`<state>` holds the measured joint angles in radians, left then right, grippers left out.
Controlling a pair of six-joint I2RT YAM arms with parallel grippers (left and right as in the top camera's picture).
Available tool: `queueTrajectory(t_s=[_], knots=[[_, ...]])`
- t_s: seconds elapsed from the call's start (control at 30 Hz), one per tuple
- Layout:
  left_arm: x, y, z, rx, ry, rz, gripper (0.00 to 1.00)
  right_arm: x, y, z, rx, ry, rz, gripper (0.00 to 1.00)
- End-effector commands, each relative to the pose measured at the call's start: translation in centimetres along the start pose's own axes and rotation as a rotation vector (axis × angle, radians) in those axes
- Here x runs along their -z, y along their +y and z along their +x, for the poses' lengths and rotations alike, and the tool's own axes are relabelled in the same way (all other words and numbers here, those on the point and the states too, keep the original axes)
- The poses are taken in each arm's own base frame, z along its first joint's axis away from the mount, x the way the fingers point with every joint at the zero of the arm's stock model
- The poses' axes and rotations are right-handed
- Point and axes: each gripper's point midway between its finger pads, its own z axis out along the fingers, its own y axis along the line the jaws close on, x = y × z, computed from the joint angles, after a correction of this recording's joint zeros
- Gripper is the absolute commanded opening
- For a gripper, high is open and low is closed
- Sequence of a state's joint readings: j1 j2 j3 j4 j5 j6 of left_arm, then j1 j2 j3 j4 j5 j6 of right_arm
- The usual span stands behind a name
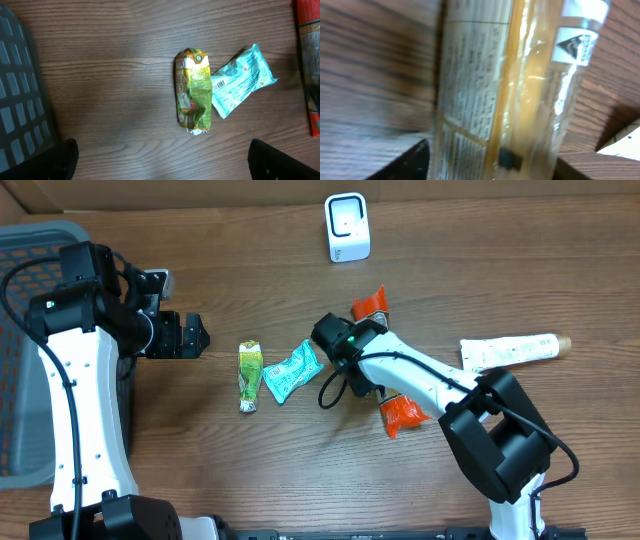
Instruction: Scan the item barcode
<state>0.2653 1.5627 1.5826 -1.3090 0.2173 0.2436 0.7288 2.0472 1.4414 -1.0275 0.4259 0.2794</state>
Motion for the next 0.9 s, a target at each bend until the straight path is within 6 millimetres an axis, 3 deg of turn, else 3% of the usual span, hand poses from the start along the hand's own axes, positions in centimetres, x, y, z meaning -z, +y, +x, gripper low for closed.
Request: queueTrajectory(t_s=[0.0,0.13,0.23,0.33,0.57,0.7,0.87], knots=[[0.3,-0.4,-0.2,-0.027,-0.014,0.013,1.00,2.0,0.3,-1.6,-0.033,-0.043,-0.046,0.72],[0.3,-0.4,-0.2,-0.027,-0.014,0.013,1.00,4.2,-1.9,-3.2,-0.097,-0.067,-0.075,0.79],[0.3,-0.4,-0.2,-0.027,-0.014,0.013,1.00,6.4,-4.7,-4.5,-0.170,-0.099,-0.125,0.93],[0.3,-0.4,-0.2,-0.027,-0.014,0.013,1.00,7.0,-7.0,-4.7,-0.215,-0.097,-0.222,1.00],[0.3,-0.4,-0.2,-0.027,-0.015,0.013,0.99,3.7,-8.6,-2.8,-0.207,0.029,-0.613,1.00],[0.3,-0.4,-0.2,-0.027,-0.014,0.013,1.00,2.6,-7.4,-1.9,-0.178,0.042,-0.830,1.00],[0.3,-0.4,-0.2,-0.027,-0.014,0.013,1.00,0.3,-5.9,-0.3,-0.165,0.099,-0.867,1.00]])
